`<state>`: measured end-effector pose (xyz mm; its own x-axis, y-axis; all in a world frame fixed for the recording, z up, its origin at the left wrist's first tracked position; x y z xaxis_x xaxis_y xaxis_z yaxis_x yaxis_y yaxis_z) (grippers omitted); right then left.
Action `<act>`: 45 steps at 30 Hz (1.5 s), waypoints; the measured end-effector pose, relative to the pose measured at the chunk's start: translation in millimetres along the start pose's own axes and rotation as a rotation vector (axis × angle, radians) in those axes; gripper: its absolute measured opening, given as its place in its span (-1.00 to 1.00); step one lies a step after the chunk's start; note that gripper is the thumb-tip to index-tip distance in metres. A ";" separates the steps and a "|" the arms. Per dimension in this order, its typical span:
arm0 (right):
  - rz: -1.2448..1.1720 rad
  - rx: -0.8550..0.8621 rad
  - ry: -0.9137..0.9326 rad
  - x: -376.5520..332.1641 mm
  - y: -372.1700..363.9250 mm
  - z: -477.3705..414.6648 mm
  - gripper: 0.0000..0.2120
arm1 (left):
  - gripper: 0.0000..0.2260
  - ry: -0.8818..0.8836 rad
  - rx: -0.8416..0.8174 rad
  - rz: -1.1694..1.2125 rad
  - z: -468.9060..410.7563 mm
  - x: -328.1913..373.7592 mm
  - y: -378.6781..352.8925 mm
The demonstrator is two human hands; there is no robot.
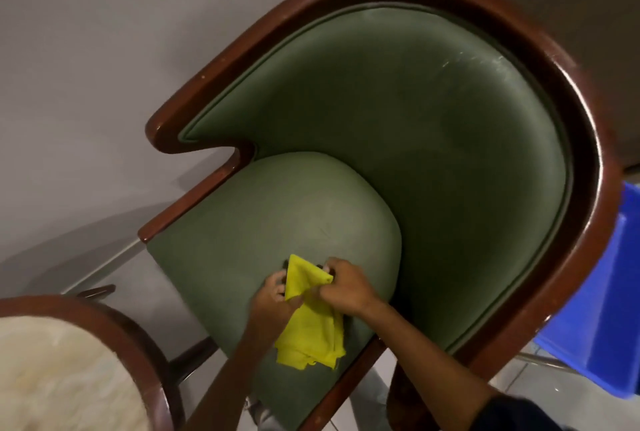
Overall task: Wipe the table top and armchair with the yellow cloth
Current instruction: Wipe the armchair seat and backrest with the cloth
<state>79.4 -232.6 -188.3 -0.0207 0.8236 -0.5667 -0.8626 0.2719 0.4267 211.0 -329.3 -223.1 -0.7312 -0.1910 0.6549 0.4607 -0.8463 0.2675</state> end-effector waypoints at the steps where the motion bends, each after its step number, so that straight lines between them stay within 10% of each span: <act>1: -0.054 -0.010 -0.008 -1.7 2.7 9.7 -0.73 | -0.54 0.009 -0.038 0.041 1.0 2.8 -1.6; 15: -0.147 0.946 0.299 -29.4 187.3 99.1 -0.71 | -0.54 -0.524 0.166 0.126 29.9 196.5 -117.6; 21: -0.087 1.517 0.340 -27.3 309.6 113.6 -0.59 | -0.53 -0.958 -0.022 -0.093 22.4 322.0 -165.5; 26: 0.129 1.296 0.051 -43.0 267.4 62.1 -0.53 | -0.66 -1.092 -0.129 -0.623 -12.4 337.2 -151.8; 30: 0.263 1.220 -0.111 -18.4 264.2 63.7 -0.31 | -0.67 -1.465 0.347 -0.849 -44.2 352.1 -91.7; 34: 0.315 1.121 -0.108 -0.6 294.0 68.3 -0.26 | -0.46 -1.363 0.582 -1.260 -107.9 393.5 9.8; 39: 0.611 1.095 0.017 -8.3 296.5 52.9 -0.27 | -0.30 -1.321 0.449 -1.699 -157.0 395.9 105.5; 45: 0.758 1.093 0.148 -54.3 322.5 -7.9 -0.29 | -0.29 -1.341 0.385 -1.564 -165.2 392.2 107.6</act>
<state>-201.6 -193.7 -25.5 -0.4250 0.9050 0.0182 0.2295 0.0883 0.9693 -109.4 -577.4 -54.3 0.1260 0.9549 -0.2690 0.1501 0.2497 0.9566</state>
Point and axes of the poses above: each hand's wrist, its own z-axis away from the middle knuckle, its own y-axis out of the back of the hand, x = y × z, the point moved 1 cm from there along -z, towards the middle knuckle, and after that the axes turned 6 degrees about -z, right-handed, at the moved point
